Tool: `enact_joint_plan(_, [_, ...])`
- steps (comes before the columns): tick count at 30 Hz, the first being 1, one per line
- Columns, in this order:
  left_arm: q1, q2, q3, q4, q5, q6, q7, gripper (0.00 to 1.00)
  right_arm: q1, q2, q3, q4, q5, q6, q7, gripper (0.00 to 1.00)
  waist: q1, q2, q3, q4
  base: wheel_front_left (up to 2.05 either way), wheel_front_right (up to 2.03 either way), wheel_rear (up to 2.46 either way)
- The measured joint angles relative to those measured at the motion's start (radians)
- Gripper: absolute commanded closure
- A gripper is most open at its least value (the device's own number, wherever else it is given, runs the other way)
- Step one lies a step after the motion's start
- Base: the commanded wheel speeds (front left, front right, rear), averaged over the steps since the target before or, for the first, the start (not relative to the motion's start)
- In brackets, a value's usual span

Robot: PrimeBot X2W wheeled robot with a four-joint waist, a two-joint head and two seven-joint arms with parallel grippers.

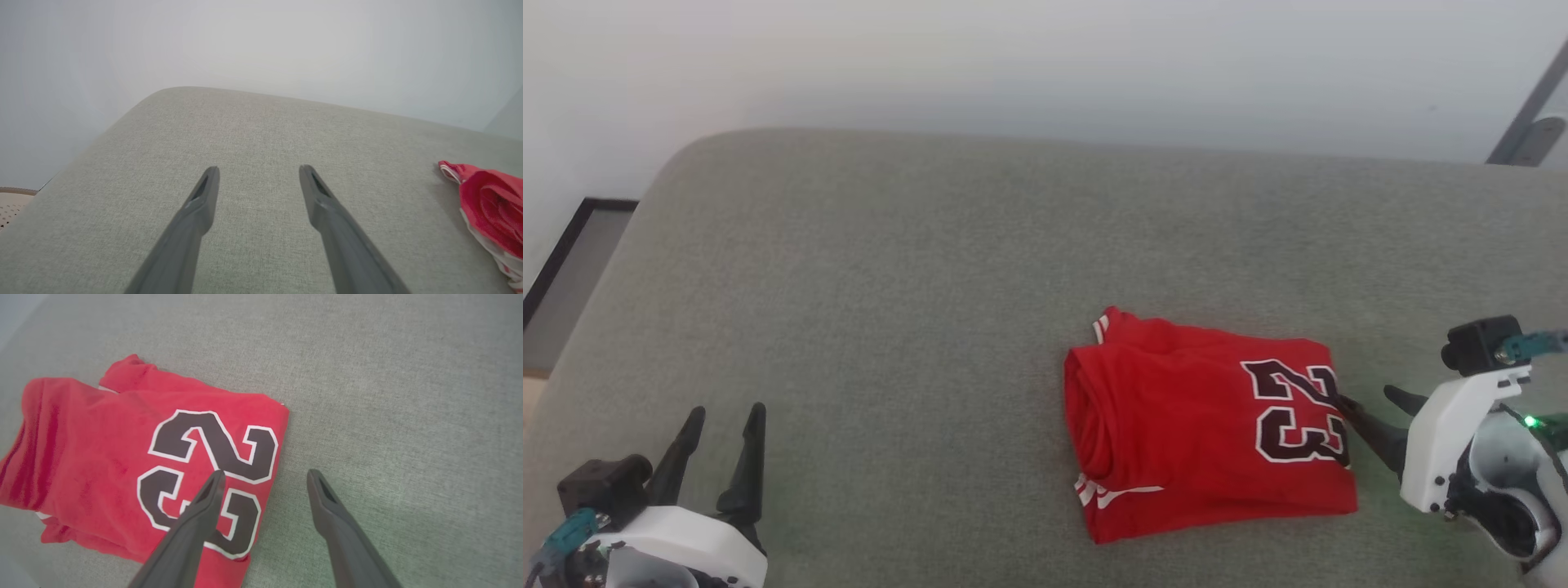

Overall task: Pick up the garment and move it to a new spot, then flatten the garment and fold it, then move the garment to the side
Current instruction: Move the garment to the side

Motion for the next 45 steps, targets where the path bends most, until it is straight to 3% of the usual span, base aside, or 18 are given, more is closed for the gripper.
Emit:
enact_joint_plan(9, [-0.033,-0.026,-0.018,0.015,0.003,-0.005,-0.004,0.00,-0.029,-0.024,-0.010,-0.029,-0.002,0.000,0.235,0.00,0.0000,0.0000,0.066,0.048,0.00,0.00,0.00])
enact_joint_plan(18, [-0.081,-0.054,-0.036,0.040,0.012,-0.015,-0.005,0.00,-0.041,-0.001,-0.061,-0.048,-0.025,0.000,0.430,0.00,0.0000,0.0000,0.130,0.080,0.00,0.00,0.00])
enact_joint_plan(19, [-0.086,-0.055,-0.037,0.043,0.012,-0.018,-0.005,0.00,-0.041,0.002,-0.063,-0.052,-0.029,0.000,0.443,0.28,0.0000,0.0000,0.135,0.083,0.00,0.00,0.00])
enact_joint_plan(20, [-0.089,-0.057,-0.037,0.046,0.012,-0.020,-0.005,0.00,-0.041,0.006,-0.067,-0.056,-0.029,0.000,0.452,1.00,0.0000,0.0000,0.139,0.085,0.00,0.00,0.00])
enact_joint_plan(31, [-0.116,-0.064,-0.026,0.054,0.020,-0.031,-0.007,0.00,-0.045,0.042,-0.132,-0.108,-0.069,0.001,0.456,1.00,0.0000,0.0000,0.157,0.062,0.00,0.00,0.00])
enact_joint_plan(45, [-0.222,-0.065,-0.086,0.027,0.058,-0.037,-0.008,0.00,-0.186,-0.048,-0.210,-0.063,-0.155,0.000,0.385,1.00,0.0000,0.0000,0.192,-0.049,0.00,0.00,0.00])
